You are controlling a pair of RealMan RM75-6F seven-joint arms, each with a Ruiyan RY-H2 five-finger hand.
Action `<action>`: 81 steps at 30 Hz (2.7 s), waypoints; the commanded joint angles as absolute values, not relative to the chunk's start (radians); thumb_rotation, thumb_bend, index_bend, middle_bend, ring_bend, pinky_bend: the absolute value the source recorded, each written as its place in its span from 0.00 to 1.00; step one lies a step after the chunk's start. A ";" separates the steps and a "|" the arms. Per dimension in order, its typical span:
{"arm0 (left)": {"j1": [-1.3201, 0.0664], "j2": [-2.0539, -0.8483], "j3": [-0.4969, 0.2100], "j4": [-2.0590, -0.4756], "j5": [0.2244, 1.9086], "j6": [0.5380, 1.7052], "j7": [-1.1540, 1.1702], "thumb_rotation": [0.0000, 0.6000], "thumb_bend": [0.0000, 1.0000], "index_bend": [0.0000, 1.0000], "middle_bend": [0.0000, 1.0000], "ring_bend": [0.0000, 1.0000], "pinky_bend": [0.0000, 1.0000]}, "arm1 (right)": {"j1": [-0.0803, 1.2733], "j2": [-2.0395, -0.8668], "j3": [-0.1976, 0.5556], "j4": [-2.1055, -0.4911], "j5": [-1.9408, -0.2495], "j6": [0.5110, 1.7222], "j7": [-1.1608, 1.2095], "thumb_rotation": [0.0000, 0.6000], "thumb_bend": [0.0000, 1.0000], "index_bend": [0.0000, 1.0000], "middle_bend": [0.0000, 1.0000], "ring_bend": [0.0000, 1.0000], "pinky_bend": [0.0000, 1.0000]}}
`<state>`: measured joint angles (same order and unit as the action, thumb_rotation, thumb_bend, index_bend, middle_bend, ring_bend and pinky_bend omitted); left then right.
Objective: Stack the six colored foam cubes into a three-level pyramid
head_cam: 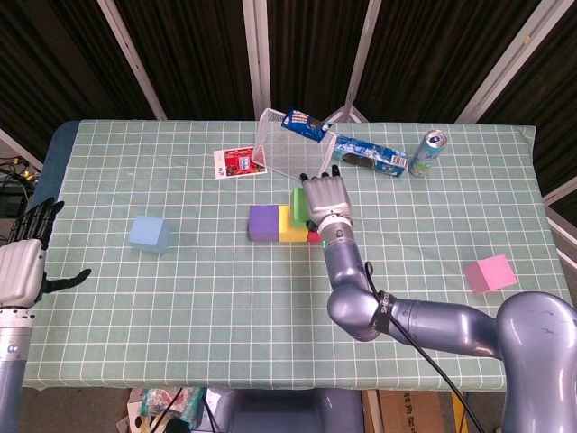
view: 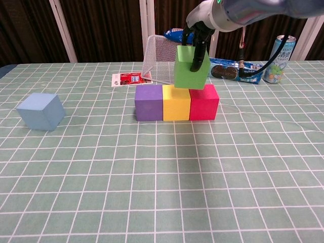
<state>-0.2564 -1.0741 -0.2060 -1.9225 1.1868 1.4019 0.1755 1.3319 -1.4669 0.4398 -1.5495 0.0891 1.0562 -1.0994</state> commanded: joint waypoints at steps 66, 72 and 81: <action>-0.265 -1.081 -0.208 -1.898 1.159 1.390 0.172 1.00 0.05 0.00 0.00 0.00 0.03 | 1.400 -1.501 0.323 -1.424 0.156 0.969 -1.076 1.00 0.29 0.18 0.42 0.20 0.00; -0.264 -1.082 -0.208 -1.896 1.157 1.390 0.172 1.00 0.05 0.00 0.00 0.00 0.03 | 1.401 -1.507 0.320 -1.417 0.164 0.968 -1.086 1.00 0.29 0.18 0.42 0.20 0.00; -0.263 -1.082 -0.206 -1.894 1.157 1.391 0.173 1.00 0.05 0.00 0.00 0.00 0.03 | 1.400 -1.510 0.320 -1.414 0.166 0.967 -1.093 1.00 0.29 0.18 0.42 0.20 0.00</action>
